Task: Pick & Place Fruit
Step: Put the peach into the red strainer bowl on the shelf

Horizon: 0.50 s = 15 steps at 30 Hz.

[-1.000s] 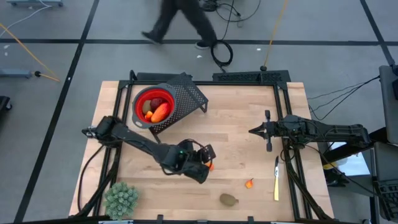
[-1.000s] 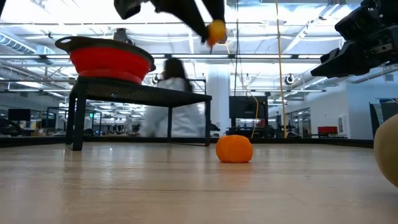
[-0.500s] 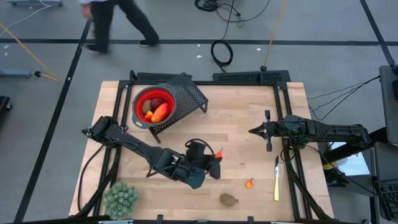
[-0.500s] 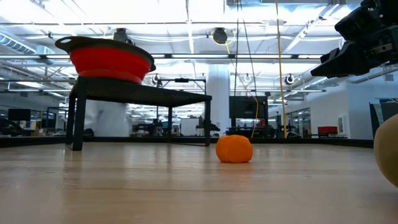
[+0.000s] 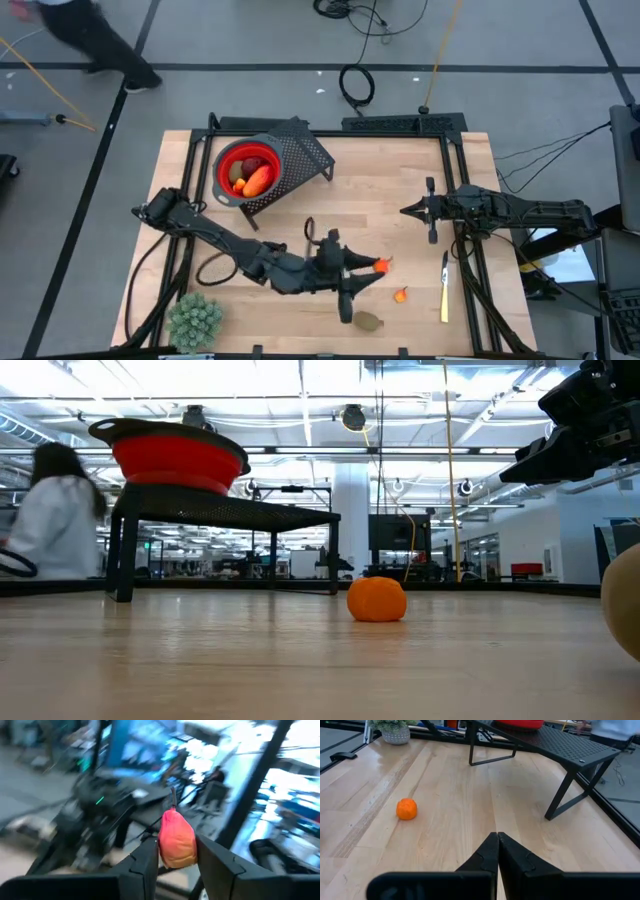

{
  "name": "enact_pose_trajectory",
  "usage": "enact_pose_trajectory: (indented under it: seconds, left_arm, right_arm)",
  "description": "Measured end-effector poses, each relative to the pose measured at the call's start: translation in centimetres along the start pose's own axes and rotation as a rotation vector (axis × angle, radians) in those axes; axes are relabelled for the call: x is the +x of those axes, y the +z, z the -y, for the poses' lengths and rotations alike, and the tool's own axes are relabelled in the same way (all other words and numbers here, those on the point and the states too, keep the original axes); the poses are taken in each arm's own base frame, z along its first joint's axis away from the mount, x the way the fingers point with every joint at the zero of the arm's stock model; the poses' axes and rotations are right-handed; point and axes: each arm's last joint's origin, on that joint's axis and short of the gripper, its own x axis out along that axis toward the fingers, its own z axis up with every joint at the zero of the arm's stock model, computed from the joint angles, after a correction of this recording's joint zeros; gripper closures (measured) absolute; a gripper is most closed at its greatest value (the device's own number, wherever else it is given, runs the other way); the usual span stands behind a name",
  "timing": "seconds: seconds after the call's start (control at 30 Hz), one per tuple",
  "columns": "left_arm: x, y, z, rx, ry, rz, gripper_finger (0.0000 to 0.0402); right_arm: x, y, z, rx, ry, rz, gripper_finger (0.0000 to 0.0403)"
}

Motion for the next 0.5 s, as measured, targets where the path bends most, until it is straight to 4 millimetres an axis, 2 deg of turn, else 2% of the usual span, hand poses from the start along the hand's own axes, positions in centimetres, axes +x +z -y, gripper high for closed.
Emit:
enact_pose_trajectory:
  seconds: [0.3, 0.5]
  left_arm:
    - [-0.3, 1.9, 1.2, 0.207, -0.299, 0.172, 0.0277]
    - [-0.4, 2.0, 1.4, 0.244, -0.347, 0.189, 0.0277]
  right_arm:
    - [0.0, 0.0, 0.0, -0.002, 0.001, 0.000, 0.0403]
    - [0.0, 0.0, 0.0, -0.003, 0.000, 0.000, 0.0403]
